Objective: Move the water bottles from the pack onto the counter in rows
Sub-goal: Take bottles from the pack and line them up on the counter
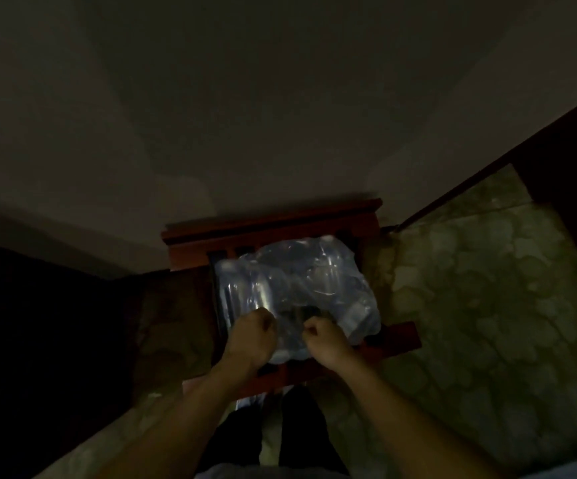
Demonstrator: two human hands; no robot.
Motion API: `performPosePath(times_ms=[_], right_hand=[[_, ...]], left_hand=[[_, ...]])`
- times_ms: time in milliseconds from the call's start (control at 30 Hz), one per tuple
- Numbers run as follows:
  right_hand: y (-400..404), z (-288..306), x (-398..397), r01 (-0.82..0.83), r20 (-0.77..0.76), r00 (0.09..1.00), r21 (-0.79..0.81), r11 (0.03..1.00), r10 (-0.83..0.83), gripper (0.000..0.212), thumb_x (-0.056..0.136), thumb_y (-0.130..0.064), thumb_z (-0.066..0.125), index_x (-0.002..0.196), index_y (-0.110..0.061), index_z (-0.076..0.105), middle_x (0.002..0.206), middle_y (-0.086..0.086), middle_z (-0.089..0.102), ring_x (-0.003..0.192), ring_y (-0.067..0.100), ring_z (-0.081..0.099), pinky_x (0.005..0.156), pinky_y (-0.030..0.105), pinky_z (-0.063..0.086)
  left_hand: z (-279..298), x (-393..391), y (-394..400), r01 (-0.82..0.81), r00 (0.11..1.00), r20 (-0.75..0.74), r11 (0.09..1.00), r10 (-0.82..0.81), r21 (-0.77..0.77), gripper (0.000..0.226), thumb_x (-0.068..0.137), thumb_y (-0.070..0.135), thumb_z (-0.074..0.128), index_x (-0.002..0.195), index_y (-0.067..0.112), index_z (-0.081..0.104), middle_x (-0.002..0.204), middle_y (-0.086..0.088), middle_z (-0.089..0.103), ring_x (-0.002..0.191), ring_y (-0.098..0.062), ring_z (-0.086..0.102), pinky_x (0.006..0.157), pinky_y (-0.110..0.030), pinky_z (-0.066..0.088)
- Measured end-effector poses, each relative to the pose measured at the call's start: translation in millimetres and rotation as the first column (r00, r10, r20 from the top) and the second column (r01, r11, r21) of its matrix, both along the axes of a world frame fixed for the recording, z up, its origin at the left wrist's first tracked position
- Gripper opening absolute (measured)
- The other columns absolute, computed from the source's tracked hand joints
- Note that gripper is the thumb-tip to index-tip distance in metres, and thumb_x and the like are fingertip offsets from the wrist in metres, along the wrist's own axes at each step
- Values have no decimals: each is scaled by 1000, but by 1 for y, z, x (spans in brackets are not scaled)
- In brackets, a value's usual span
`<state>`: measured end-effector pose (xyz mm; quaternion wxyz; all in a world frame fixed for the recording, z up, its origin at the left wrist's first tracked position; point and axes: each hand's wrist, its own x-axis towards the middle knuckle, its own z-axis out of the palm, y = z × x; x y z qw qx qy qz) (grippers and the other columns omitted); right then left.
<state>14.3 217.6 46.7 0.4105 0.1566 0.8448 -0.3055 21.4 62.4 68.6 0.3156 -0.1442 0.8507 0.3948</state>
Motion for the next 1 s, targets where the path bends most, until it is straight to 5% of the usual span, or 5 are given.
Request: performPosePath(times_ms=[200, 533, 600, 700, 1000], right_hand=[[10, -48, -13, -165, 116, 980, 6, 986, 163, 40, 101, -20, 38, 138, -12, 49, 141, 15, 51, 124, 33, 51, 98, 35, 42], [-6, -97, -29, -144, 77, 986, -49, 988, 147, 34, 99, -25, 45, 126, -11, 60, 130, 17, 60, 120, 35, 55, 98, 37, 45], [-11, -107, -29, -124, 67, 990, -63, 990, 128, 31, 97, -26, 50, 119, -9, 64, 124, 18, 64, 115, 34, 58, 94, 36, 46], [-20, -117, -31, -82, 81, 993, -88, 993, 90, 35, 93, -31, 57, 121, -10, 63, 125, 14, 63, 115, 31, 58, 96, 35, 47], [-54, -139, -38, -230, 349, 913, 19, 973, 209, 71, 89, -63, 50, 139, -13, 46, 140, 13, 51, 125, 32, 52, 104, 44, 45]], left_hand=[[-24, 10, -2, -297, 955, -5, 951, 297, -92, 22, 95, 7, 49, 105, 4, 69, 101, -16, 72, 91, -33, 68, 76, -35, 55], [-69, -1, -19, -595, 792, 43, 786, 609, -165, 25, 100, 14, 49, 118, 6, 63, 110, -12, 66, 99, -31, 65, 73, -32, 50], [-81, -2, -25, -680, 715, 118, 725, 689, -114, 21, 99, 15, 51, 111, 9, 67, 107, -11, 68, 96, -30, 67, 68, -28, 51], [-105, -3, -35, -776, 606, 269, 631, 749, -9, 18, 94, 5, 58, 83, 12, 70, 96, -16, 69, 98, -38, 68, 88, -51, 56], [-152, -12, -36, -494, 785, 267, 825, 558, -272, 23, 90, 21, 67, 99, -1, 67, 101, -17, 69, 90, -27, 68, 77, -35, 58]])
